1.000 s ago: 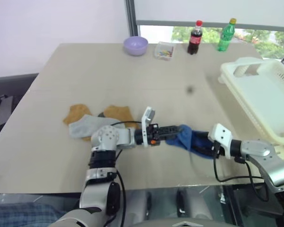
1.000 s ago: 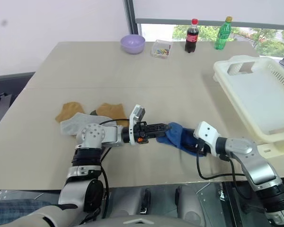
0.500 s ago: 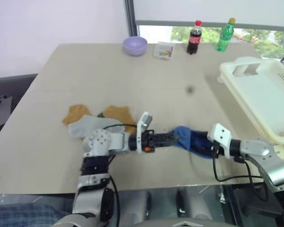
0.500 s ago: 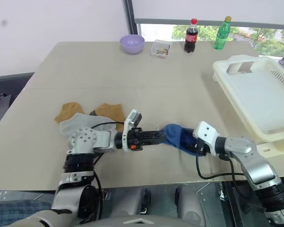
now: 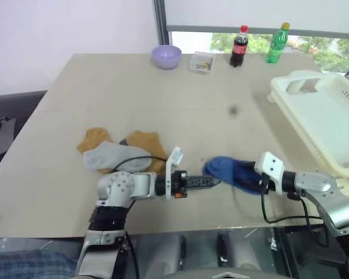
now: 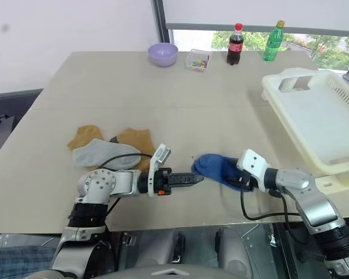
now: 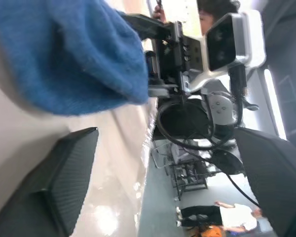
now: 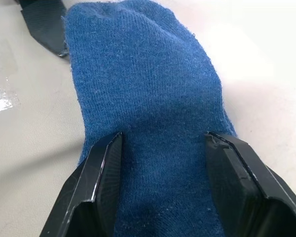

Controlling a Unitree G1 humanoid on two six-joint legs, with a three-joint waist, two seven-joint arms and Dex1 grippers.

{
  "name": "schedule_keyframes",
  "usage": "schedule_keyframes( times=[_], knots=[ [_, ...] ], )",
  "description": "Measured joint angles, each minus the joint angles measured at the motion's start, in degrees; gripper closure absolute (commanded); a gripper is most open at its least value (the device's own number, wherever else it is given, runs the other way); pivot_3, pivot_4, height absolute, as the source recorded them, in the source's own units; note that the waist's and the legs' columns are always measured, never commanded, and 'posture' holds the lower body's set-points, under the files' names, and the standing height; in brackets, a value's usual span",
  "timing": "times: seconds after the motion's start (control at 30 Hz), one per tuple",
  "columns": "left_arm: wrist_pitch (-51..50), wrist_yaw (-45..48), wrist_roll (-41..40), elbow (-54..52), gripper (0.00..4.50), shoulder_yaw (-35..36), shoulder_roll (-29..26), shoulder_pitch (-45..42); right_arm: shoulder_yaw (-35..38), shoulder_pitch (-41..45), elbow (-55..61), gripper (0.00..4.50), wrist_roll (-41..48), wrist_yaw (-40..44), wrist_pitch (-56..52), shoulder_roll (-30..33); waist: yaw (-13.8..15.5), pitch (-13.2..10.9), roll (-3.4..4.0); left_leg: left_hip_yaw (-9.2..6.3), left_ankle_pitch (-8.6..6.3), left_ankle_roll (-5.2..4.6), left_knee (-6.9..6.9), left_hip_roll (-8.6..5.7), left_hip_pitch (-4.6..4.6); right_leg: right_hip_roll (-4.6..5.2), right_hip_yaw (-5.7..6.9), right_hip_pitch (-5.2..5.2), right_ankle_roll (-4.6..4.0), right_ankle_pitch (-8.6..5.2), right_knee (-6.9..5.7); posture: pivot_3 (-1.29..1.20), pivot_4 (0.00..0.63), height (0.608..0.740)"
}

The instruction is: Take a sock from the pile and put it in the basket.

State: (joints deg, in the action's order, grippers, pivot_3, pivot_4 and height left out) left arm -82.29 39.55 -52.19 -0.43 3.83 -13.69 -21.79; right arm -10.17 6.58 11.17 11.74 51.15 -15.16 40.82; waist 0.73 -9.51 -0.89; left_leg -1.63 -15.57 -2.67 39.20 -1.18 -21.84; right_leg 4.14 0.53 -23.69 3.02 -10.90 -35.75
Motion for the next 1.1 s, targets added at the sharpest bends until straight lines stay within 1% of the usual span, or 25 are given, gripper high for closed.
schedule_keyframes(
  times=[0.13,0.2,0.37,0.53,0.67,0.8,1.1],
  knots=[
    [-1.3,-4.1,0.4,0.1,0.04,0.4,2.2,-2.4,0.0,0.1,-0.4,1.82,-0.2,0.1,0.5,-0.3,0.0,0.0,-0.03,-0.02,0.0,0.0,0.0,0.01,0.01,-0.04,0.03,0.01,0.01,0.0,0.0,0.0,0.15,0.735],
    [-3.3,-6.8,0.4,1.5,0.04,1.7,4.1,-4.0,-0.1,0.3,-0.5,1.82,-0.2,0.2,0.5,-0.4,0.0,0.0,-0.04,-0.02,0.0,0.0,0.0,0.0,0.0,-0.07,0.04,0.01,0.01,0.0,0.0,0.0,0.15,0.735],
    [-8.2,-10.6,0.1,2.0,0.04,4.1,5.4,-5.4,-0.1,0.5,-0.5,1.82,-0.3,0.2,0.5,-0.6,-0.3,0.0,-0.06,-0.02,0.0,0.0,-0.03,0.01,0.01,-0.1,0.03,0.0,0.01,0.0,0.01,0.0,0.15,0.735],
    [-9.3,-14.1,0.6,2.2,0.04,5.0,6.9,-6.8,-0.1,0.5,-0.8,1.82,-0.6,0.1,0.5,-0.6,-0.1,0.1,-0.14,-0.02,0.0,0.01,-0.03,0.01,0.08,-0.07,0.03,0.06,0.02,0.0,0.01,0.0,0.15,0.735],
    [-8.3,-16.8,1.2,5.3,0.04,9.4,9.8,-8.1,-0.1,0.6,-0.9,1.82,-1.0,0.0,0.6,-0.8,-0.1,0.2,-0.24,-0.07,-0.01,0.05,-0.02,0.01,0.11,-0.06,0.07,0.1,0.04,0.01,0.0,0.0,0.15,0.735],
    [-5.6,-18.0,2.0,6.9,0.04,11.7,9.4,-9.5,-0.2,0.6,-0.9,1.82,-1.0,-0.1,0.8,-1.2,-0.2,0.2,-0.23,-0.14,0.0,0.08,-0.04,0.06,0.07,-0.12,0.12,0.05,0.02,0.0,0.0,0.0,0.15,0.735],
    [-3.5,-15.5,1.3,8.0,0.04,12.0,8.0,-9.5,-0.3,0.8,-0.9,1.82,-1.2,0.1,0.8,-1.3,-0.4,0.1,-0.29,-0.13,-0.02,0.13,-0.09,0.04,0.02,-0.09,0.1,-0.01,0.01,0.0,0.03,0.0,0.15,0.735]
  ],
)
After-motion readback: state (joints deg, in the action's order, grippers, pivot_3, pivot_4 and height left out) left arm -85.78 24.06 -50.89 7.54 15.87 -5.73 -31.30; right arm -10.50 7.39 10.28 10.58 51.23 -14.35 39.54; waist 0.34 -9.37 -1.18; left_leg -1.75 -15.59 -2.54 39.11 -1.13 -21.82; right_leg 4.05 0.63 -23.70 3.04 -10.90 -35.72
